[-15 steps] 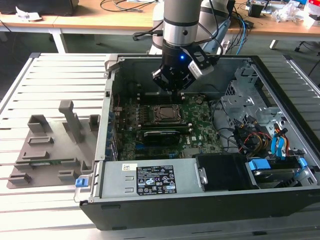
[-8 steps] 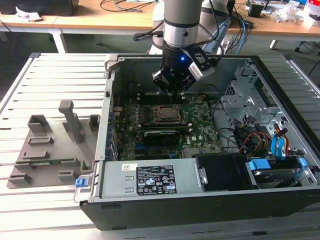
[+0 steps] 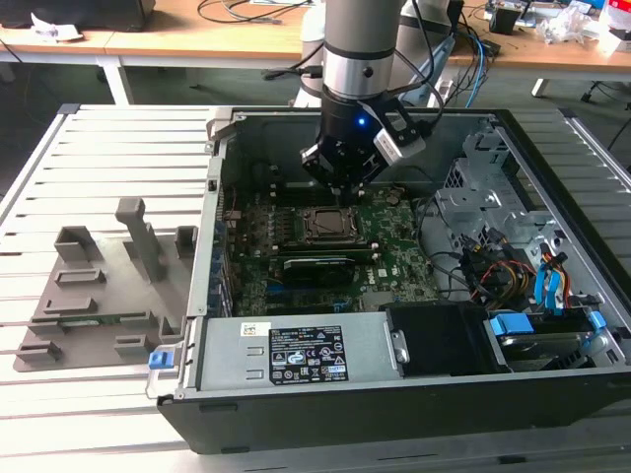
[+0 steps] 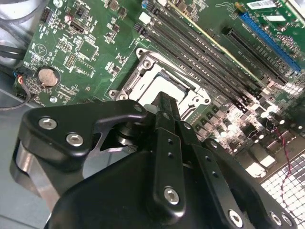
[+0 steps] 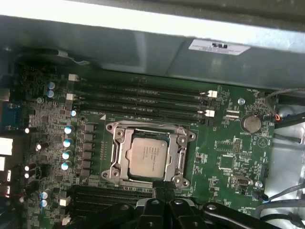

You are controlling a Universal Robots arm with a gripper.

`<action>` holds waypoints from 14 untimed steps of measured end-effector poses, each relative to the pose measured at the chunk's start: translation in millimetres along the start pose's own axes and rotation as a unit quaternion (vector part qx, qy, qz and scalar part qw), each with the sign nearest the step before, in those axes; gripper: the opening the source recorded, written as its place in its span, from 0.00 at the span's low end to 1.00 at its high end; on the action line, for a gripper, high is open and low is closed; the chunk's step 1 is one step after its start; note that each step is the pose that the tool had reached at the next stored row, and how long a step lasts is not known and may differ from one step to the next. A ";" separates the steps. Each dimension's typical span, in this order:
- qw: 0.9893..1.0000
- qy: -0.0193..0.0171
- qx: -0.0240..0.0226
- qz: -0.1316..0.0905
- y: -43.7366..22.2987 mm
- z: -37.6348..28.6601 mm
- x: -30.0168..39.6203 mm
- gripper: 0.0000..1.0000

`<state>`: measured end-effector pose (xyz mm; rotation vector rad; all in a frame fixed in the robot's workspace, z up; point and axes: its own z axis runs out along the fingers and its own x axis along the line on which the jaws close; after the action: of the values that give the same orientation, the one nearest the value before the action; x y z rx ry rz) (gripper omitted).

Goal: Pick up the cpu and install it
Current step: 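Install the second cpu locking lever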

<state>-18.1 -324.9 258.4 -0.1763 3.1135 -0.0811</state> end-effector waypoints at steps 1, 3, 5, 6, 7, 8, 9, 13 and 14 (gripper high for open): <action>1.000 0.000 0.000 0.000 -0.7 0.1 0.1 0.11; 1.000 0.000 0.000 0.000 -2.6 0.4 0.3 0.11; 1.000 0.000 0.000 0.000 -4.2 0.6 0.5 0.11; 1.000 0.000 0.000 0.000 -4.9 0.7 0.6 0.11; 1.000 0.000 0.000 0.000 -5.9 0.8 0.7 0.11; 1.000 0.000 0.000 0.000 -6.6 0.9 0.8 0.11; 1.000 0.000 0.000 0.000 -8.2 1.1 1.0 0.11; 1.000 0.000 0.000 0.000 -13.3 2.1 1.6 0.11; 1.000 0.000 0.000 0.000 -13.6 2.3 1.6 0.11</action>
<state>-18.1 -338.7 256.8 -0.1763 3.1135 -0.0809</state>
